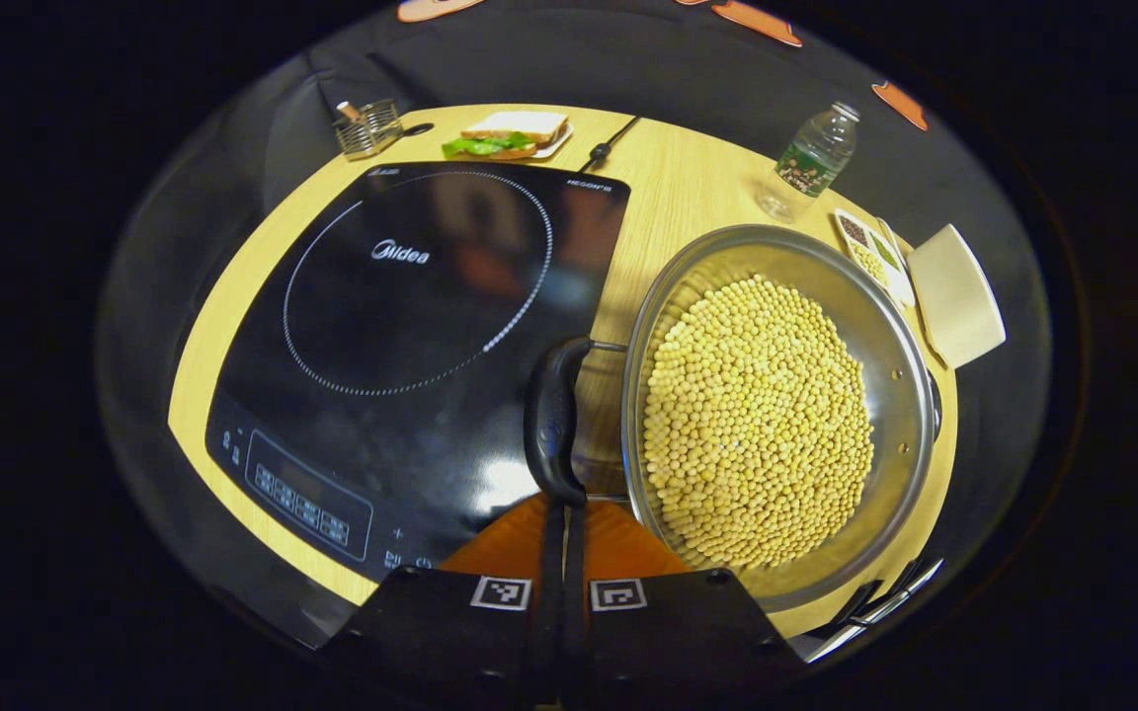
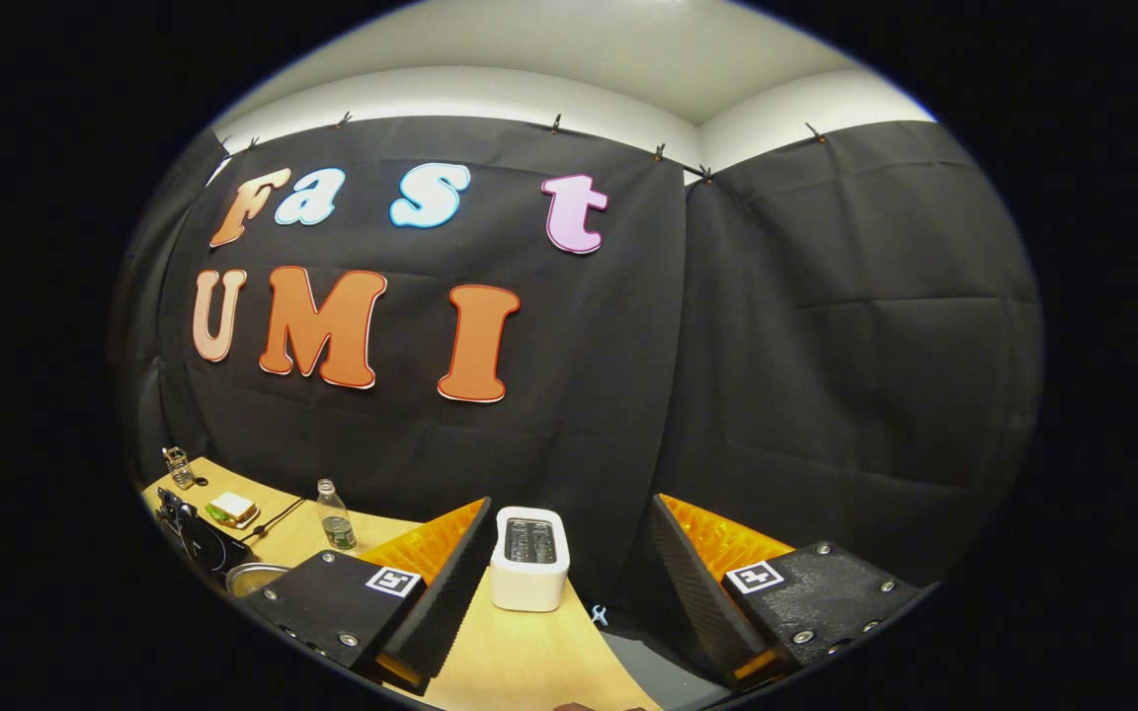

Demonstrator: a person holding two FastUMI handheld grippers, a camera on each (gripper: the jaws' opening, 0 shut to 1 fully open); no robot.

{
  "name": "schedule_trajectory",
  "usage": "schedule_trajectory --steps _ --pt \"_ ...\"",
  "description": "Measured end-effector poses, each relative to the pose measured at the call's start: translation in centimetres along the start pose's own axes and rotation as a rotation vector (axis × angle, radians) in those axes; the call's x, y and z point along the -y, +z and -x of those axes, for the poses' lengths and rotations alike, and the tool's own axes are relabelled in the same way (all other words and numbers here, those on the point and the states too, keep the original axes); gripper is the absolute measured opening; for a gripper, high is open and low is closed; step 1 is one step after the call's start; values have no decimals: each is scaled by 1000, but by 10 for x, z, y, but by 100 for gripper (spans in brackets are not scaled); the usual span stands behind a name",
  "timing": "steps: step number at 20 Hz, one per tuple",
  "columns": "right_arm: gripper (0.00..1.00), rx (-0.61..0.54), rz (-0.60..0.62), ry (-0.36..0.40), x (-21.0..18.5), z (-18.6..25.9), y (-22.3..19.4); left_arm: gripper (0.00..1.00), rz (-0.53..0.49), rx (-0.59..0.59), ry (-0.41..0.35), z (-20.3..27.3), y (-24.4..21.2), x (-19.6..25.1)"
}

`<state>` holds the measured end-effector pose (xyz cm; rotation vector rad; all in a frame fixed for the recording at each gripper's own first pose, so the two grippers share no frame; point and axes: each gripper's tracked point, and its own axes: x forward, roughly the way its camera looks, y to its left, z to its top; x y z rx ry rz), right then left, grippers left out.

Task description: First push the handle of the pot to place it horizontally, then grasp the pot with both hands and set it on the induction cooktop.

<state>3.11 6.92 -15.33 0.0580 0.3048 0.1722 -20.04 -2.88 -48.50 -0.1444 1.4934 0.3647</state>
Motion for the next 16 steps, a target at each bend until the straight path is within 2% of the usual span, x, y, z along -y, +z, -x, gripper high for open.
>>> schedule_trajectory --steps 5,6,8,12,16 --pt "97 -45 1 28 -23 -9 -12 8 -100 43 -17 -8 25 10" --pt "100 -58 -1 34 -28 -10 -16 8 -118 50 -19 -10 29 12" --pt "97 -84 -8 48 -37 -12 -22 8 -151 61 -29 -13 36 16" --pt "96 -136 -18 67 -52 -17 -38 8 -201 76 -40 -19 46 27" --pt "97 -211 -26 99 -71 -21 -63 8 -207 76 -67 -24 52 36"
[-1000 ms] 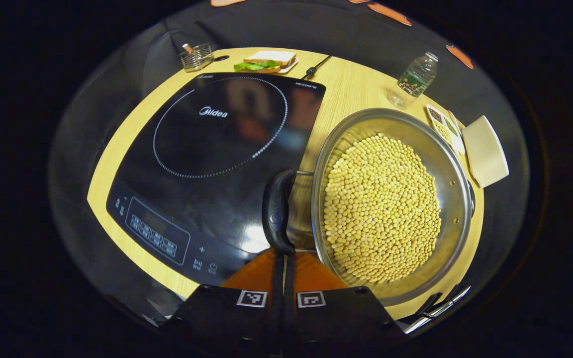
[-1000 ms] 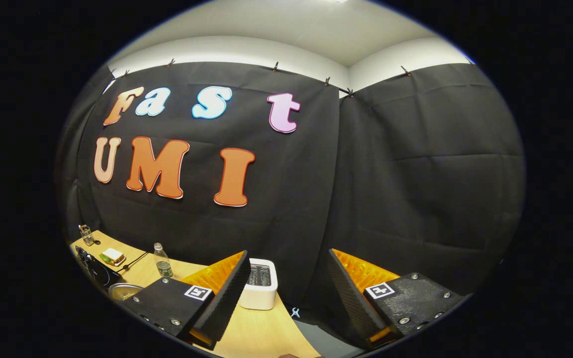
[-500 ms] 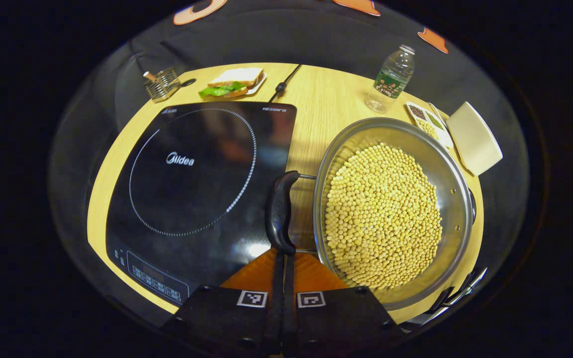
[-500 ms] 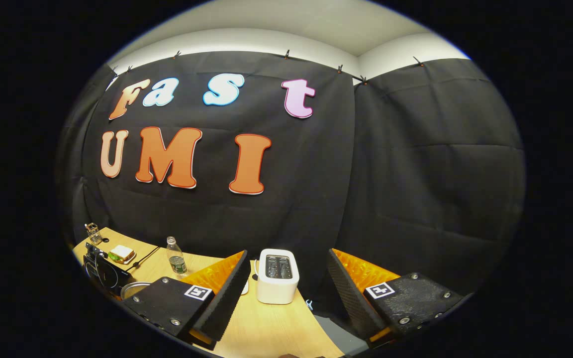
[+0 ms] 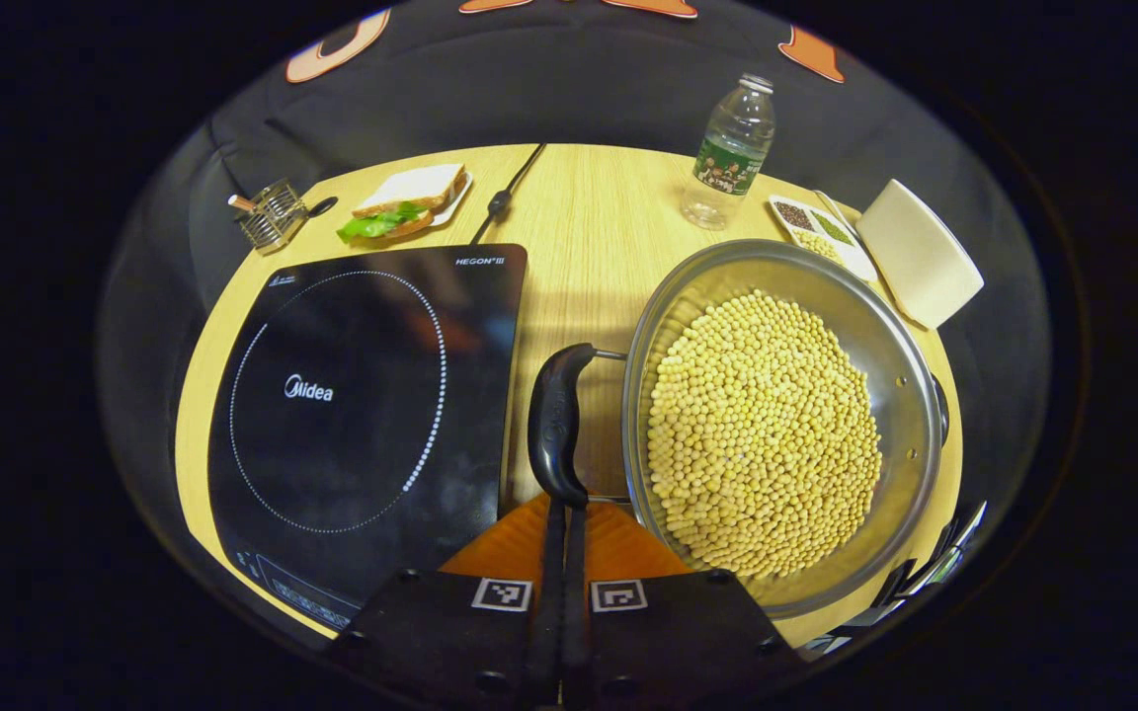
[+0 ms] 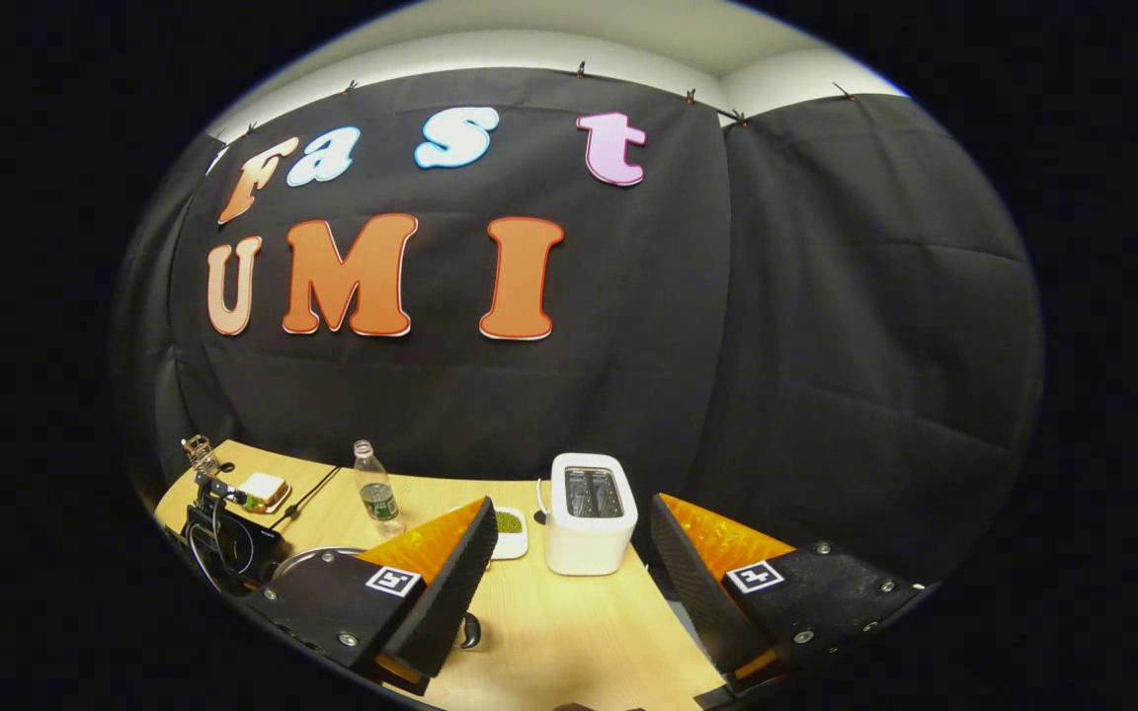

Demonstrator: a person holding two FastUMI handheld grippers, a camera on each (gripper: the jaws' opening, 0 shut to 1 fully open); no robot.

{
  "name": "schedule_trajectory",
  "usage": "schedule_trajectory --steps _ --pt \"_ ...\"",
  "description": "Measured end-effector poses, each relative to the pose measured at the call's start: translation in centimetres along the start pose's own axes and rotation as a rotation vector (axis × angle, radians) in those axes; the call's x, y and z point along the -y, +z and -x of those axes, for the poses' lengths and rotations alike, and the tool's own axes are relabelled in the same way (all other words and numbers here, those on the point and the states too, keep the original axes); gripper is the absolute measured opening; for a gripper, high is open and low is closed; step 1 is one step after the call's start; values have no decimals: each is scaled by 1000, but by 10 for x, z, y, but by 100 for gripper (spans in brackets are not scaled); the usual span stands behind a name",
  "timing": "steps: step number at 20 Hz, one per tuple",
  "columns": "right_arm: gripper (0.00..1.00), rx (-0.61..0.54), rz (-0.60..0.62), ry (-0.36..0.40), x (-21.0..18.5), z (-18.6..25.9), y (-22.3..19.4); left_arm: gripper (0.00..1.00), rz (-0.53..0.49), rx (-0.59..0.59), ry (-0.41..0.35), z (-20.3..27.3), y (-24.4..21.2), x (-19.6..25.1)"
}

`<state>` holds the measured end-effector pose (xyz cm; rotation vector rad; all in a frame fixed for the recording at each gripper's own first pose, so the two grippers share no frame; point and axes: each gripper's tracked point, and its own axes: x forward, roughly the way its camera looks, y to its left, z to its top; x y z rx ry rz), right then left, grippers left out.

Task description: First push the handle of the pot to place it horizontally, then grasp the pot with both hands and set it on the induction cooktop.

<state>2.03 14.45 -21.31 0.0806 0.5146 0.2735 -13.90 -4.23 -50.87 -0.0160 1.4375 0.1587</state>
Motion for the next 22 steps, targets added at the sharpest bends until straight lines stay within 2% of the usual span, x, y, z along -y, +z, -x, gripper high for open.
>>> schedule_trajectory --steps 5,10,13,14,16,17,18,22 --pt "97 -112 -7 44 -26 -18 -35 8 35 9 -68 6 2 6" --pt "95 -267 -81 115 -57 -32 -78 8 7 84 -139 33 11 8" --pt "96 -328 -81 144 -72 -41 -97 24 -11 133 -165 50 25 11" --pt "96 -347 -75 154 -77 -43 -105 34 -15 147 -163 53 30 10" --pt "96 -382 -62 173 -83 -42 -116 58 -36 178 -165 56 41 11" --pt "96 -402 -56 185 -90 -43 -123 79 -48 180 -158 56 44 11" --pt "96 -422 -51 197 -97 -45 -131 88 -58 184 -141 54 46 8" --pt "94 -521 -43 229 -112 -43 -165 96 -75 181 -126 38 55 10"
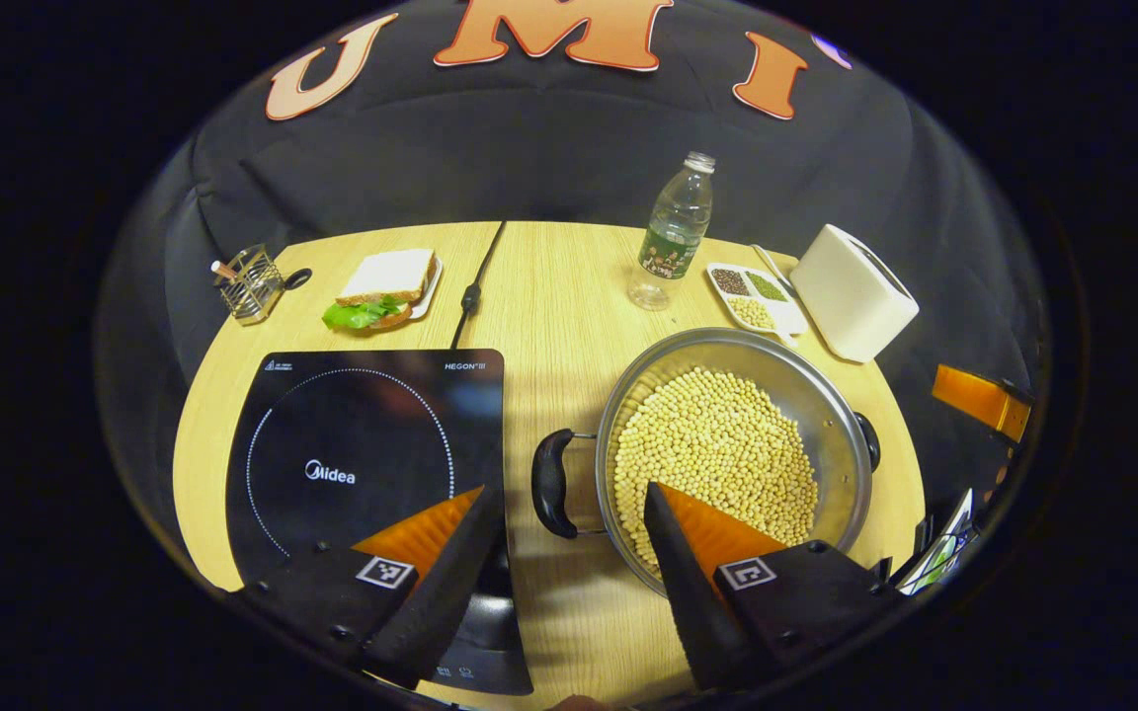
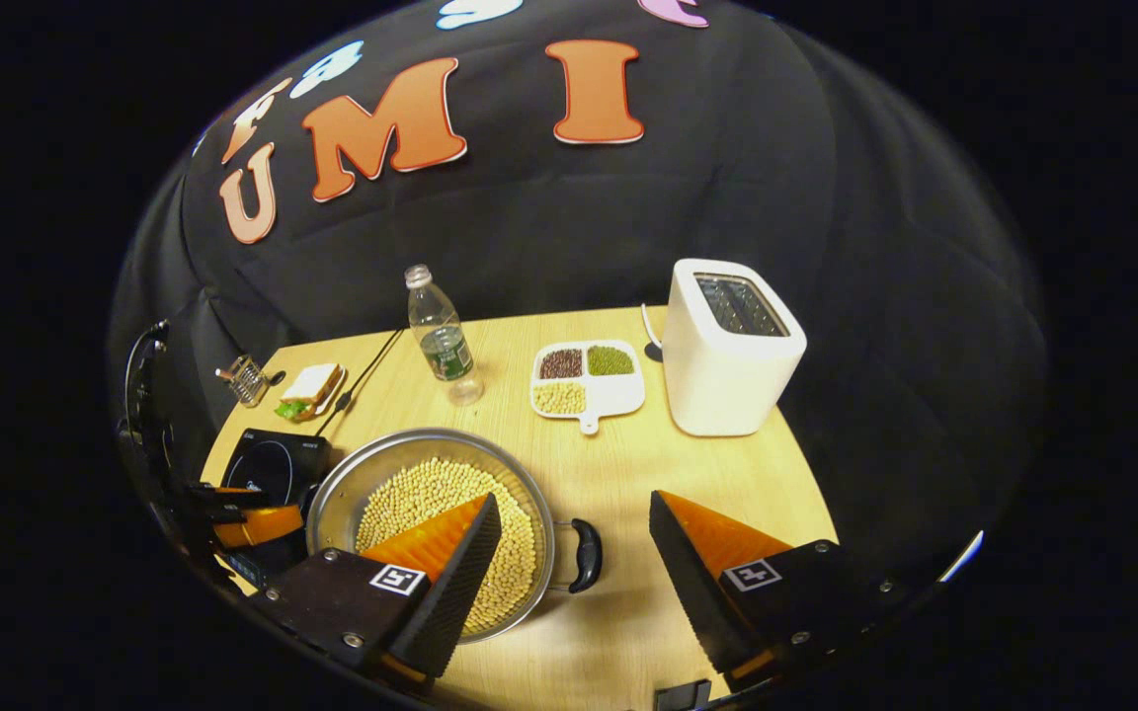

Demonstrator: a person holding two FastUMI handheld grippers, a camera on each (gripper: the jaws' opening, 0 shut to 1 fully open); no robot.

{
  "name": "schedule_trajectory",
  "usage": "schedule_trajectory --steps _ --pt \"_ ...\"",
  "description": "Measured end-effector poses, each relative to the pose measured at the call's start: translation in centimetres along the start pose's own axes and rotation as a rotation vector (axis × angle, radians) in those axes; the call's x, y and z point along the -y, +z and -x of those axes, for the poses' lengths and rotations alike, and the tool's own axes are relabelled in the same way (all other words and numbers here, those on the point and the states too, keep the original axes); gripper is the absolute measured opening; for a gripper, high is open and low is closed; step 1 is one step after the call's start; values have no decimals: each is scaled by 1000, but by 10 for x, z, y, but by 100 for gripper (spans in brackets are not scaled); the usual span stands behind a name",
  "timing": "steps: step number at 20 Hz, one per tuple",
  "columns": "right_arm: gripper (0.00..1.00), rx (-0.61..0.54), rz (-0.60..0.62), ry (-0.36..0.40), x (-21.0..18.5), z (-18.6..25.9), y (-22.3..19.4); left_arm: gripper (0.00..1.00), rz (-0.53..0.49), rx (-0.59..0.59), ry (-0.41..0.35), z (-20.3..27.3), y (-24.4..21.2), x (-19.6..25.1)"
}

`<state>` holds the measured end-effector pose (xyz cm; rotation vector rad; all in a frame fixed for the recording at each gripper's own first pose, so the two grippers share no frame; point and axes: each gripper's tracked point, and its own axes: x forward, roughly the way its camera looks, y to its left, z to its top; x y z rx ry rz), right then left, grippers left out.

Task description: First push the handle of the pot to place it horizontally, then grasp the pot with both hands and set it on the induction cooktop.

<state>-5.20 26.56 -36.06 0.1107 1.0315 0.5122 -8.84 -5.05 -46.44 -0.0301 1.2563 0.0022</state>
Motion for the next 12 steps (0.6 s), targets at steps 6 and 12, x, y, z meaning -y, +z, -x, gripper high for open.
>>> schedule_trajectory --steps 6,12 --pt "94 -109 -6 -10 -5 -25 -39 97 24 -57 -6 -34 -7 1" --pt "93 -165 -8 -64 4 -55 -61 94 72 -65 -5 -54 -13 3"
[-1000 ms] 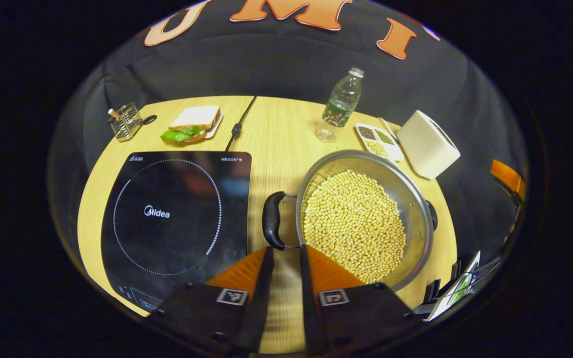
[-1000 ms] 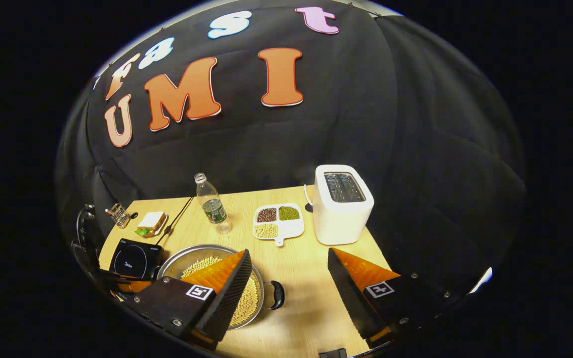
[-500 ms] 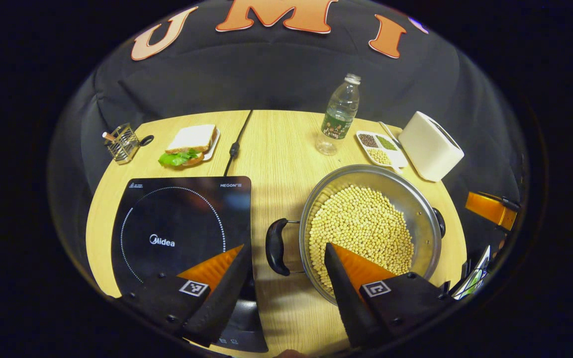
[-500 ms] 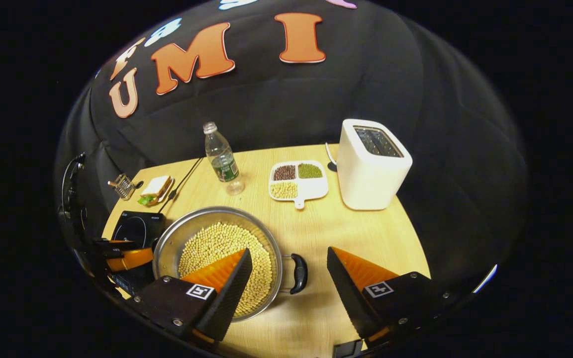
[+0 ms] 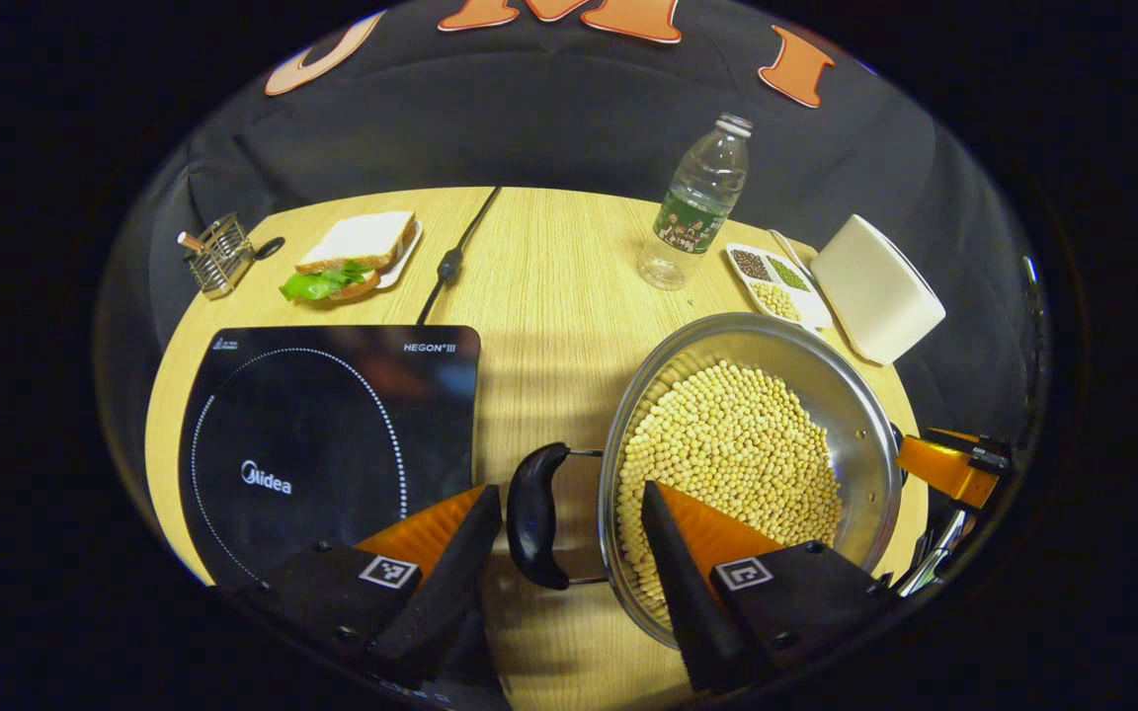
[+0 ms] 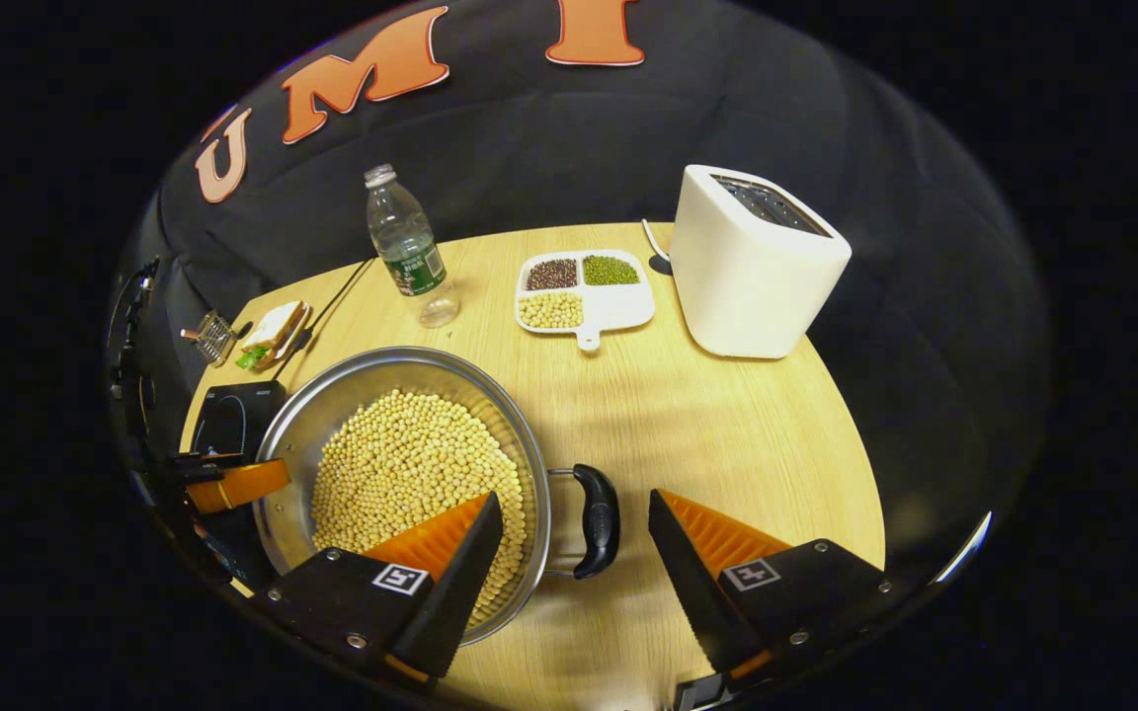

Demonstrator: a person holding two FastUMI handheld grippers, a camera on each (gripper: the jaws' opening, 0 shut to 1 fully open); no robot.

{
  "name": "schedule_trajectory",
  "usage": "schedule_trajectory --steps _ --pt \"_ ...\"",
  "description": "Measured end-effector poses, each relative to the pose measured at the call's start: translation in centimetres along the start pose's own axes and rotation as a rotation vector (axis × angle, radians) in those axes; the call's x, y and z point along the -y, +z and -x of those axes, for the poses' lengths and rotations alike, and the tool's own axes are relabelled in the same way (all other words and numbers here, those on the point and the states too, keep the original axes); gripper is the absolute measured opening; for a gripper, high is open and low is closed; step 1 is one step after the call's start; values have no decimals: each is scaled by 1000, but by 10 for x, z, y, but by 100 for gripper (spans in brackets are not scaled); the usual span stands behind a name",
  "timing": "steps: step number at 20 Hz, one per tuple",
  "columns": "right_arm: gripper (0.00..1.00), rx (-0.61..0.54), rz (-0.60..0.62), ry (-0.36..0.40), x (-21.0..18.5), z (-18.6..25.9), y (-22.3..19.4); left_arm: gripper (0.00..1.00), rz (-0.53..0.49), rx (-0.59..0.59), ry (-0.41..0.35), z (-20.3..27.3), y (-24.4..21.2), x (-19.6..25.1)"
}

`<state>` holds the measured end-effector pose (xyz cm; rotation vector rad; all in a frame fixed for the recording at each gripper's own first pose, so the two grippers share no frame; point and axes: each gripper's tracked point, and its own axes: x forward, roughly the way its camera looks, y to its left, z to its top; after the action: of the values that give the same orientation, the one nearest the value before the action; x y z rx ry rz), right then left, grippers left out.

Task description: First push the handle of the pot to place it horizontally, then grasp the pot with both hands and set it on the induction cooktop.

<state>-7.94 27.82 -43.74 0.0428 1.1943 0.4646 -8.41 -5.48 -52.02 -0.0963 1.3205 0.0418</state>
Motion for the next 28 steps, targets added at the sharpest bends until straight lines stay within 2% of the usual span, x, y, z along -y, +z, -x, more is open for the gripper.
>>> schedule_trajectory --steps 4,5,8,9,12,15,18,24,25,27,28 --pt "83 -23 -9 -28 3 -18 -12 80 28 35 34 -9 4 -5" --pt "80 -28 -13 -31 1 -20 -15 73 36 43 39 -10 3 -5" --pt "75 -27 -8 -37 -1 -27 -20 76 25 79 70 -12 6 -5" --pt "73 -23 -4 -42 -2 -29 -20 71 17 89 80 -13 5 -6" --pt "70 -12 1 -61 -3 -33 -21 77 -12 115 101 -16 8 -4" --pt "70 9 15 -50 -4 -34 -20 77 -38 137 107 -19 11 -5" --pt "64 8 1 -38 -5 -33 -19 74 -80 155 116 -17 10 -6" --pt "50 1 -9 -28 -15 -14 -21 69 -50 159 130 3 14 -12" --pt "54 15 -4 -23 -17 -8 -17 69 -40 182 130 9 20 -14" --pt "49 42 5 -16 -24 3 -6 69 -44 212 134 22 30 -18" --pt "54 57 9 -14 -28 9 0 67 -49 228 139 29 34 -21"
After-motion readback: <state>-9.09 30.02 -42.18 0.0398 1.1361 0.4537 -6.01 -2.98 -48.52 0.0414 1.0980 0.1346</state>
